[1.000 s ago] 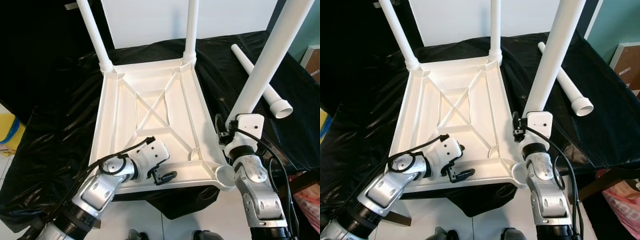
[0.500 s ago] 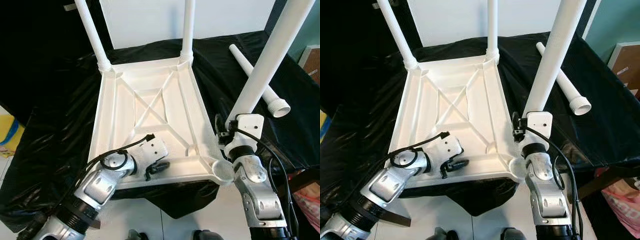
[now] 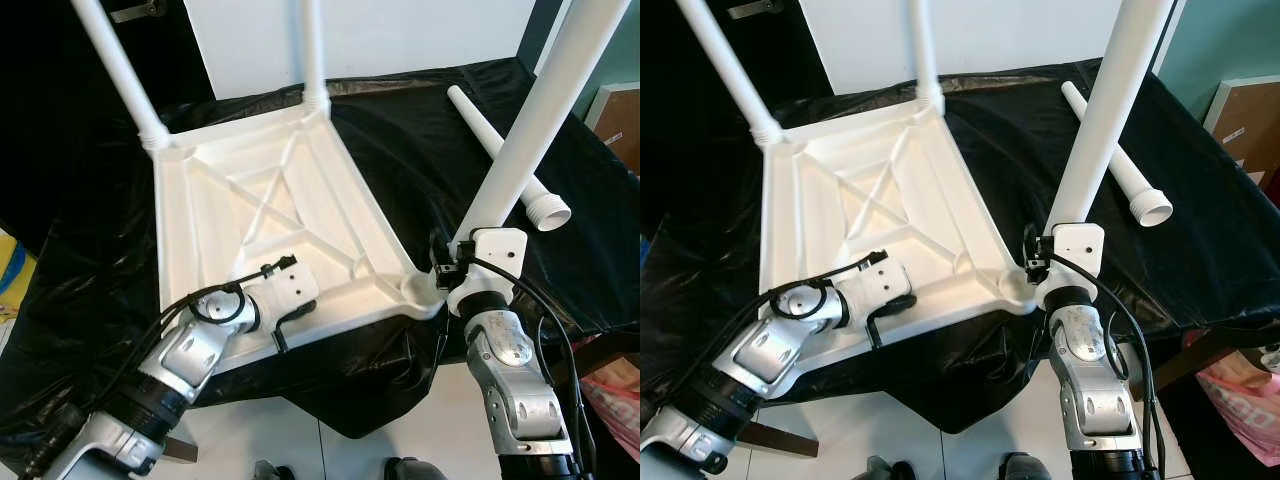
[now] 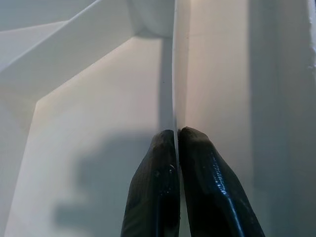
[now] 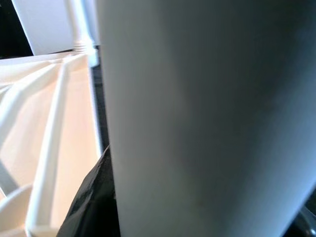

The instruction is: Building children table

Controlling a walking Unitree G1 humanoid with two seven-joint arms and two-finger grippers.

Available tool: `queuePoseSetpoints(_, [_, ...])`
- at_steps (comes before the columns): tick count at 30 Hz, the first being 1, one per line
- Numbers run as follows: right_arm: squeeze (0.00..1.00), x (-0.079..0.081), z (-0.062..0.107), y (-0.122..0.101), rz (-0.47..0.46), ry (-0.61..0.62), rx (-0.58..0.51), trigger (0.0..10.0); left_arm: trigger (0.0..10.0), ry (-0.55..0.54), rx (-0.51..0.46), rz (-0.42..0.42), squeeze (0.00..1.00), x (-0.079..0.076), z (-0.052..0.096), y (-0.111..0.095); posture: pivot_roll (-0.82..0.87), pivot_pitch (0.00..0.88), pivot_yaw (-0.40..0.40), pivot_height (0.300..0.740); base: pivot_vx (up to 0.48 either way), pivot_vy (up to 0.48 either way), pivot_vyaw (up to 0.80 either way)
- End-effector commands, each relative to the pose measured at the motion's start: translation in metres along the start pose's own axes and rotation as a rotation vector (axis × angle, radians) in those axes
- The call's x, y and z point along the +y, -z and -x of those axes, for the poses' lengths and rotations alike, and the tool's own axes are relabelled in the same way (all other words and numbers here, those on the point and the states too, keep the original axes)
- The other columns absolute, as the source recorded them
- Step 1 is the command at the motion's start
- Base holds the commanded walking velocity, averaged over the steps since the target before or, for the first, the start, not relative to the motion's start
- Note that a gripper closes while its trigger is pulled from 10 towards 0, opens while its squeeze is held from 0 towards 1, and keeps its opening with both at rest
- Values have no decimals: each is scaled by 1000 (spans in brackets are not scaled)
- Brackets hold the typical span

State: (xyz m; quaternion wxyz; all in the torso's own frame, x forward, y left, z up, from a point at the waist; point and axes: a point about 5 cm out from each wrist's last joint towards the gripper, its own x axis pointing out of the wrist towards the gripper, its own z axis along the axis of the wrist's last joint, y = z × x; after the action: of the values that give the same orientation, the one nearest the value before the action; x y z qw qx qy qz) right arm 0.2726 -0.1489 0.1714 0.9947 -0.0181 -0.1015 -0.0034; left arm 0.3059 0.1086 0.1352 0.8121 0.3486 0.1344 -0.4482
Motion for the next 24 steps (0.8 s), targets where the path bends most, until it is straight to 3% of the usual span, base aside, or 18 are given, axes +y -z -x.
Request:
queuePoseSetpoints(1, [0,2,1,1,-1,-10,7,10000,10000,-203,47,-24,0,21,9,9,-140,138,67,740,0,0,0])
queuePoseSetpoints(4, [0,2,1,1,0,-12,7,10000,10000,-173,25,-14,0,19,9,8,-141,138,67,740,0,0,0])
queuePoseSetpoints(5, [0,2,1,1,-1,-13,8,10000,10000,-148,5,-3,1000,16,8,6,-141,136,67,740,0,0,0])
queuePoseSetpoints(10, [0,3,1,1,-4,-19,9,10000,10000,-94,-33,6,1000,9,8,2,-141,136,67,740,0,0,0])
queuePoseSetpoints(11, [0,6,0,0,-5,-44,1,10000,10000,-43,-105,22,0,1,8,-8,-140,135,67,740,0,0,0])
queuePoseSetpoints(19, [0,11,-3,-4,-24,-93,-28,10000,10000,53,-324,127,0,-15,11,-38,-136,137,64,740,0,0,0])
queuePoseSetpoints(24, [0,14,-5,-2,-18,-122,-43,10000,10000,6,-380,181,0,-21,9,-48,-129,135,61,740,0,0,0])
